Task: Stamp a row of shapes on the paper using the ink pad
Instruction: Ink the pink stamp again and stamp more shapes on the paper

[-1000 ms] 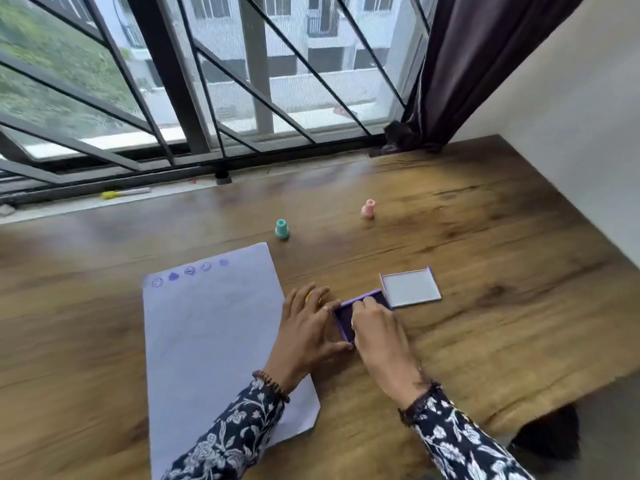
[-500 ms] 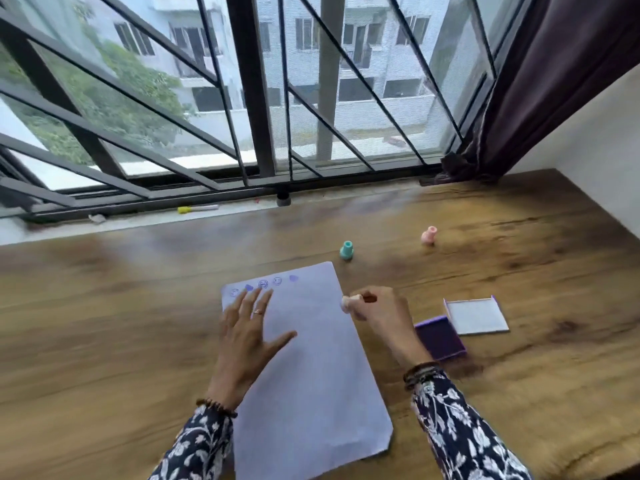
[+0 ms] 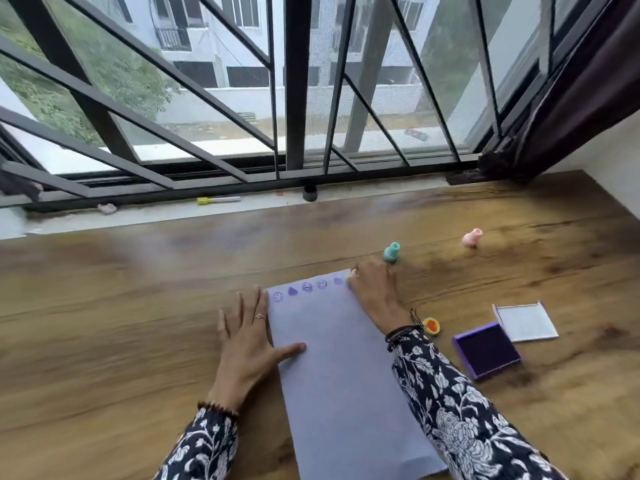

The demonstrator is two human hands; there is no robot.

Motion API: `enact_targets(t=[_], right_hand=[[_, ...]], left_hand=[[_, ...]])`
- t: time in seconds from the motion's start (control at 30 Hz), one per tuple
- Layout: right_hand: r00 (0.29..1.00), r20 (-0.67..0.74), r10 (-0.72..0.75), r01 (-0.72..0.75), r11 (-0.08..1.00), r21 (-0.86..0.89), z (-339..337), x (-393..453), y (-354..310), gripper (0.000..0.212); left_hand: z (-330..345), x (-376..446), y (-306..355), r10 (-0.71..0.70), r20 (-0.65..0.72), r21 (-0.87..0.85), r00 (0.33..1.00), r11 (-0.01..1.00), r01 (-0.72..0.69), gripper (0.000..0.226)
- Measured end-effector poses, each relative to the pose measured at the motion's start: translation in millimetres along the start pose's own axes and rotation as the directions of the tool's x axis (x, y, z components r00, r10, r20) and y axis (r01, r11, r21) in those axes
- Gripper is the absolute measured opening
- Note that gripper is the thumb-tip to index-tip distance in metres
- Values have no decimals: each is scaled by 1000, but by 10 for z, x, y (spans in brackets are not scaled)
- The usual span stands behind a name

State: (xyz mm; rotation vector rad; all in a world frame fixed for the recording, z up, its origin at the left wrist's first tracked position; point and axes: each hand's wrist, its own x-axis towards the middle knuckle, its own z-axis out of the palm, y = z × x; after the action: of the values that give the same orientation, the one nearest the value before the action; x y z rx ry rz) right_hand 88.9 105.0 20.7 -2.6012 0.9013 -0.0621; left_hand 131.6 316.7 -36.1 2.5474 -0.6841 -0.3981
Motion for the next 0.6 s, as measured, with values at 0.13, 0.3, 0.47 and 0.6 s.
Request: enact_targets(t=[0.13, 0.3, 0.47, 0.6], right_hand=[[996, -37, -87, 81, 988, -135, 62, 2, -47, 20], [988, 13, -154, 153, 965, -211, 27, 57, -12, 15], [978, 62, -200, 209, 952, -223, -1, 47, -41, 17], [993, 119, -13, 9, 999, 38, -82, 144, 13, 9]], left_hand=[[24, 1, -25, 12, -13, 13, 1000, 1000, -11, 113], [62, 24, -43, 13, -11, -3, 1000, 1000, -13, 114], [28, 6, -33, 18, 4, -18, 1000, 1000, -18, 114], [-11, 3, -1, 7, 9, -32, 1000, 999, -7, 113]])
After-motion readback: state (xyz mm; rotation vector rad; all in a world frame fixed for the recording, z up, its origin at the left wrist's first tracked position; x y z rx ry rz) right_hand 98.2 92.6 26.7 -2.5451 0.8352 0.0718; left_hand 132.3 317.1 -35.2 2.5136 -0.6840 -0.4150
